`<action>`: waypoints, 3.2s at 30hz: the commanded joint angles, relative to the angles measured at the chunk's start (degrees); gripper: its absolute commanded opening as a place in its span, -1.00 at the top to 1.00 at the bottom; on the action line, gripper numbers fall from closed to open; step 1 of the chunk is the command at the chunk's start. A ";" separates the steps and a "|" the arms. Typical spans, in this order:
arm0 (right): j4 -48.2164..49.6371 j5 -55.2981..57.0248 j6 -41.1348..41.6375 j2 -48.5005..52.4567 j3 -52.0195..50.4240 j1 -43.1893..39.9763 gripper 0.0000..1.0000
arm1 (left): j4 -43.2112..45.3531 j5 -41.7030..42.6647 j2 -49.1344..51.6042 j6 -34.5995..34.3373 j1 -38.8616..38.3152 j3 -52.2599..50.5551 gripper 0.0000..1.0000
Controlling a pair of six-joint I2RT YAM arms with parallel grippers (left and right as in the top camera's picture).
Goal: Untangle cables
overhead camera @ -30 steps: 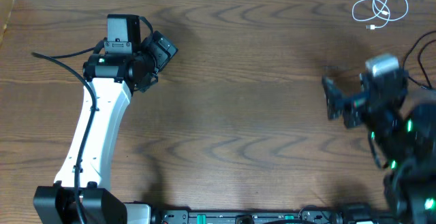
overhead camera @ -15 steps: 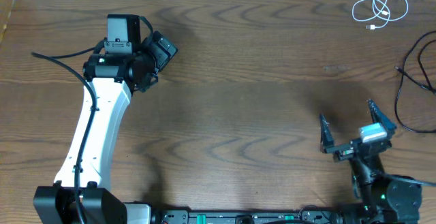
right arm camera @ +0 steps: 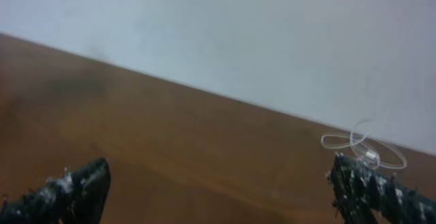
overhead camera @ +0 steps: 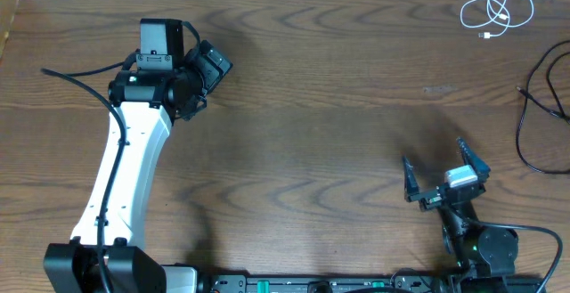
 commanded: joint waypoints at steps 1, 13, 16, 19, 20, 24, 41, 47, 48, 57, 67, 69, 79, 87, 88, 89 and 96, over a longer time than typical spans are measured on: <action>-5.64 -0.55 0.66 -0.50 -0.09 -0.35 -0.99 | -0.17 -0.57 -0.66 0.76 0.13 0.83 -0.96; -5.16 -0.33 0.63 0.74 -0.07 -0.35 -0.98 | -0.17 -0.57 -0.66 0.76 0.13 0.81 -0.96; -5.18 -0.33 0.63 0.76 -0.07 -0.35 -0.99 | -0.17 -0.57 -0.66 0.76 0.13 0.81 -0.96; -5.18 -0.33 0.63 0.74 -0.07 -0.35 -0.99 | -0.17 -0.57 -0.66 0.76 0.13 0.81 -0.96; -5.18 -0.33 0.63 0.74 -0.07 -0.35 -0.99 | -0.17 -0.57 -0.66 0.76 0.13 0.81 -0.96; -5.18 -0.33 0.63 0.74 -0.07 -0.35 -0.99 | -0.17 -0.57 -0.66 0.76 0.13 0.83 -0.96; -5.18 -0.33 0.63 0.74 -0.07 -0.35 -0.98 | -0.17 -0.57 -1.46 0.76 0.13 0.81 -0.96; -5.18 -0.33 0.63 0.74 -0.07 -0.35 -0.98 | -1.31 -6.86 -7.28 3.32 0.13 -0.15 -0.96; -5.18 -0.33 0.63 0.74 -0.07 -0.35 -0.99 | -2.47 -7.43 -8.70 4.35 0.13 -0.50 -0.96; -5.18 -0.33 0.63 0.76 -0.07 -0.35 -0.98 | 3.28 -15.39 -23.10 7.96 0.15 -13.92 -0.96; -5.18 -0.33 0.63 0.76 -0.07 -0.35 -0.99 | 37.00 -14.21 -49.79 37.51 0.20 -46.88 -0.96; -5.18 -0.33 0.63 0.74 -0.07 -0.35 -0.99 | 40.92 -14.23 -54.99 40.33 0.20 -51.78 -0.96; -5.18 -0.33 0.63 0.74 -0.07 -0.35 -0.99 | 44.11 -14.23 -73.26 46.34 4.39 -65.77 -0.96; -5.18 -0.33 0.63 0.76 -0.07 -0.35 -0.98 | 44.09 -14.23 -82.47 46.66 6.56 -73.46 -0.96; -5.18 -0.33 0.63 0.74 -0.07 -0.35 -0.99 | 44.09 -14.21 -83.49 46.64 6.88 -74.49 -0.96; -5.18 -0.33 0.63 0.76 -0.07 -0.35 -0.99 | 44.09 -14.21 -84.26 46.64 7.19 -75.17 -0.96; -5.18 -0.33 0.63 0.76 -0.07 -0.35 -0.99 | 36.02 -14.03 -87.43 46.69 8.79 -76.30 -0.96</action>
